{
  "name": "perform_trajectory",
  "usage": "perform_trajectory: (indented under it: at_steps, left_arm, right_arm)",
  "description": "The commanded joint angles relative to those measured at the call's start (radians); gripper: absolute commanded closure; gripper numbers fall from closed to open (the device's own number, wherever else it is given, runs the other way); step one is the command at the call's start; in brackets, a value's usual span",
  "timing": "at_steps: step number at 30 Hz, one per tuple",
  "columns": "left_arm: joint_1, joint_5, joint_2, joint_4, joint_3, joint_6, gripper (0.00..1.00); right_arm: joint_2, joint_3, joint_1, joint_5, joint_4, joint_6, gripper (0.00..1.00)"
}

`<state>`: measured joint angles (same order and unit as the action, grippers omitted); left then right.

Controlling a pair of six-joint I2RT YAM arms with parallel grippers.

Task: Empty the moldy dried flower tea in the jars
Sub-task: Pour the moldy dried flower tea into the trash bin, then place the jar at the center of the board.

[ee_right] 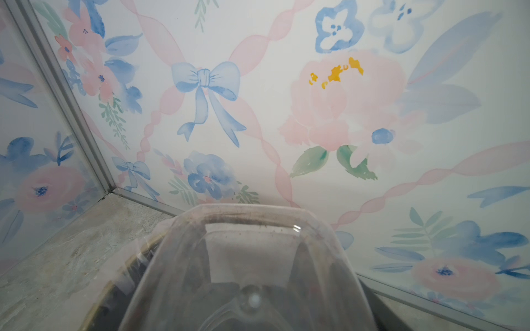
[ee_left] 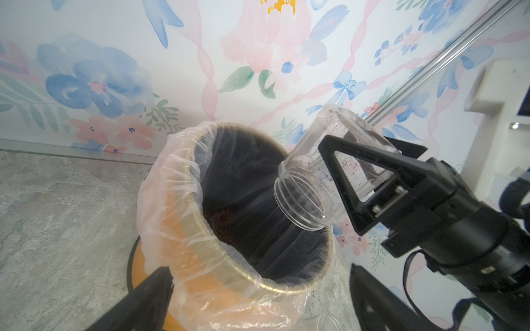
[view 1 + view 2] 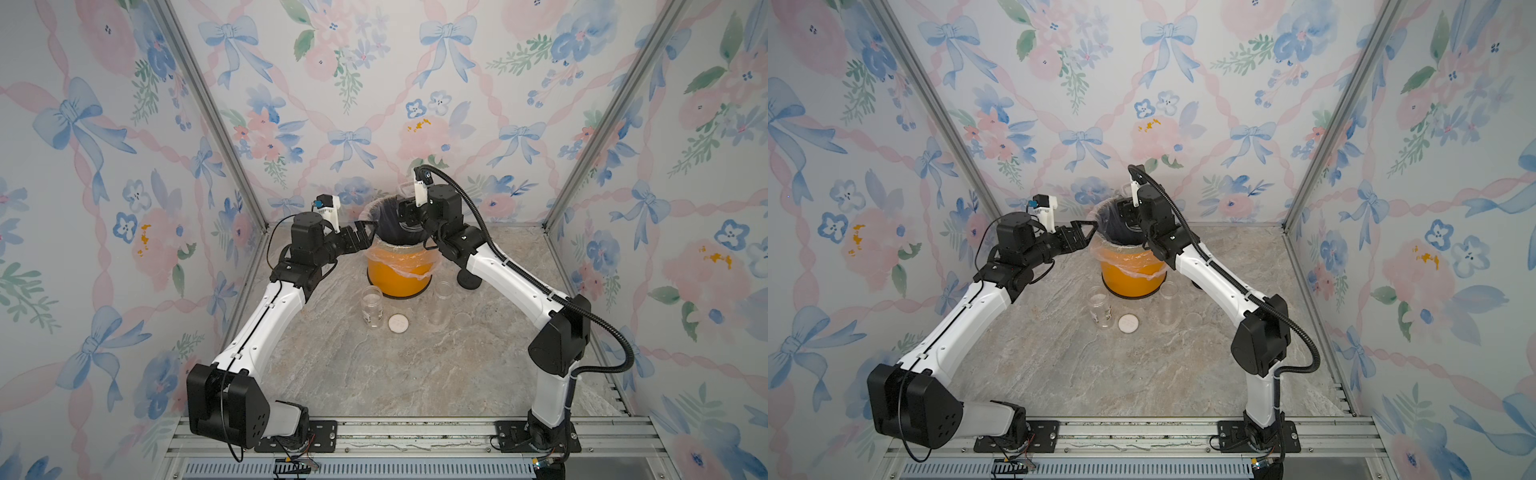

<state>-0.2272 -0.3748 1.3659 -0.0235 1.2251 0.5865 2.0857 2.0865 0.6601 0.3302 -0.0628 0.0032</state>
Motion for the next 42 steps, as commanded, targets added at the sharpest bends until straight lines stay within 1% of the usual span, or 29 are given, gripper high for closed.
perform_trajectory:
  at_steps: [1, 3, 8, 10, 12, 14, 17, 20, 24, 27, 29, 32, 37, 41, 42]
  left_arm:
    - [0.009, -0.020, -0.024, 0.028, -0.009, 0.011, 0.02]
    - [0.008, -0.042, -0.021, 0.041, -0.009, 0.028, 0.04]
    - [0.007, -0.121, -0.027, 0.110, -0.012, 0.114, 0.06]
    - [0.006, -0.145, -0.032, 0.163, -0.020, 0.176, 0.09]
    - [-0.005, -0.174, -0.038, 0.257, -0.038, 0.251, 0.13]
    - [-0.026, -0.192, -0.042, 0.321, -0.037, 0.282, 0.16]
    - [-0.089, -0.181, -0.038, 0.338, -0.001, 0.249, 0.17]
    - [-0.147, -0.172, -0.005, 0.337, 0.046, 0.223, 0.17]
    - [-0.198, -0.144, 0.055, 0.319, 0.123, 0.188, 0.18]
    - [-0.239, -0.057, 0.094, 0.217, 0.203, 0.085, 0.20]
    - [-0.265, -0.036, 0.125, 0.168, 0.254, 0.050, 0.21]
    - [-0.297, -0.034, 0.171, 0.143, 0.302, 0.046, 0.22]
    - [-0.361, 0.017, 0.216, 0.074, 0.363, 0.003, 0.23]
    - [-0.382, 0.019, 0.247, 0.051, 0.391, 0.013, 0.26]
    - [-0.388, 0.020, 0.249, 0.049, 0.396, 0.013, 0.27]
  right_arm:
    - [-0.015, -0.010, -0.039, -0.078, 0.026, 0.193, 0.53]
    - [-0.041, -0.065, -0.091, -0.146, 0.085, 0.403, 0.56]
    - [-0.084, -0.143, -0.171, -0.216, 0.150, 0.767, 0.54]
    - [-0.108, -0.225, -0.198, -0.240, 0.242, 0.950, 0.53]
    - [-0.127, -0.313, -0.223, -0.260, 0.356, 1.154, 0.53]
    - [-0.140, -0.372, -0.239, -0.283, 0.437, 1.300, 0.52]
    - [-0.166, -0.446, -0.243, -0.286, 0.529, 1.446, 0.51]
    - [-0.186, -0.510, -0.245, -0.284, 0.612, 1.576, 0.51]
    - [-0.213, -0.579, -0.240, -0.287, 0.692, 1.690, 0.51]
    - [-0.258, -0.637, -0.234, -0.277, 0.719, 1.711, 0.50]
    - [-0.293, -0.672, -0.230, -0.275, 0.715, 1.711, 0.49]
    - [-0.338, -0.726, -0.222, -0.271, 0.737, 1.723, 0.49]
    - [-0.406, -0.800, -0.201, -0.267, 0.751, 1.722, 0.49]
    - [-0.425, -0.848, -0.189, -0.264, 0.767, 1.722, 0.49]
    - [-0.456, -0.863, -0.188, -0.262, 0.772, 1.724, 0.49]
